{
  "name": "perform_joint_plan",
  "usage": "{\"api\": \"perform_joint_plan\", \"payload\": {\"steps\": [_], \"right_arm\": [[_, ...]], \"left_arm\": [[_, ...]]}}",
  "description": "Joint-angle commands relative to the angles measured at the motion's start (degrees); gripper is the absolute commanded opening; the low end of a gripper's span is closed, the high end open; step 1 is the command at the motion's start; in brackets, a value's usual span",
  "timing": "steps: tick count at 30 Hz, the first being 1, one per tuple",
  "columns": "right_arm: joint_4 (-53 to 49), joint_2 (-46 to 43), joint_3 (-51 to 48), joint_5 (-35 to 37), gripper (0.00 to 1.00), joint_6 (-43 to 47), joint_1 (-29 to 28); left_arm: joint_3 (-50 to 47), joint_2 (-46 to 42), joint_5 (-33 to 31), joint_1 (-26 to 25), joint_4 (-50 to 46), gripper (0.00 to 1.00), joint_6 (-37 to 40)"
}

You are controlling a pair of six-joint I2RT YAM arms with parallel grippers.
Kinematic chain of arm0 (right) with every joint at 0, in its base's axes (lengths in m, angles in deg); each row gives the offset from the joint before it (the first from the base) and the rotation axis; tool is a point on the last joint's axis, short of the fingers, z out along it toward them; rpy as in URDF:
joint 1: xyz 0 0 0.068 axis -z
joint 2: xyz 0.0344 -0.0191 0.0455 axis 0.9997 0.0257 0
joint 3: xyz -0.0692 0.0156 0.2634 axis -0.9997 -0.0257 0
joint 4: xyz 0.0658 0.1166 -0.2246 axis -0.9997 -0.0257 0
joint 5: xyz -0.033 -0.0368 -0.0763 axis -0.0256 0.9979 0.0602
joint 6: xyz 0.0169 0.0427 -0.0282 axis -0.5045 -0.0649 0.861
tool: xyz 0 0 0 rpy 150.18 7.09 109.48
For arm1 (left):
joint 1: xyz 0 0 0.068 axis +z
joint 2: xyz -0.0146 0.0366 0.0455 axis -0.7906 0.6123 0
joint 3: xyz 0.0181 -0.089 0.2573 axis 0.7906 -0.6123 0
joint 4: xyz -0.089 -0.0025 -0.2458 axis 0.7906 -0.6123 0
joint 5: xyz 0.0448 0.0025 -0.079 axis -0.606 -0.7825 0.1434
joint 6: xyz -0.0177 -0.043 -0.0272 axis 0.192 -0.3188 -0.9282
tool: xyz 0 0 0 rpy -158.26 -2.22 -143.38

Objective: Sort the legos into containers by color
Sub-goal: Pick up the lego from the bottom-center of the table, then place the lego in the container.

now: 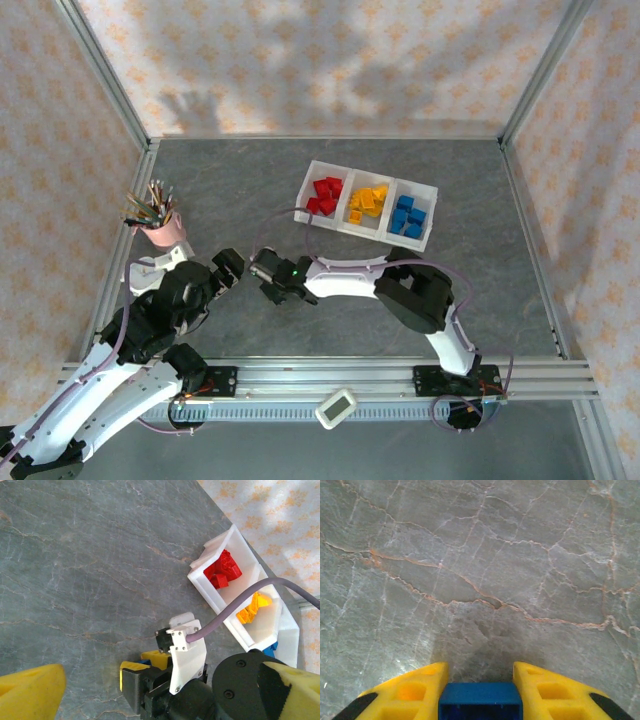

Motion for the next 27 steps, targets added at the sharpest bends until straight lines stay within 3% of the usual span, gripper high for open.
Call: {"api": "perform_joint_plan", "payload": {"steps": [1,9,18,27], "right_arm": [[-1.5,-6.4,-1.1,-1.1,0.26,-3.1,2.0],[-5.4,-16.5,-4.5,4.1,0.25,-7.5,8.0],[-8.4,-28.3,-10.8,6.9,0.26,-12.0,23.5],[-4.3,-30.2,-15.7,8.8,0.25,-12.6,38.6]], "left_arm": [[0.3,-0.1,-1.5,0.5,-0.9,0.99,0.4],[1.9,4.1,1.2,0.6,4.9,0.99,5.0],[4.1,14.7,6.3,0.6,17.4,0.99,12.3],[5.2,24.4,10.4,0.6,28.6,0.99,16.6]]}}
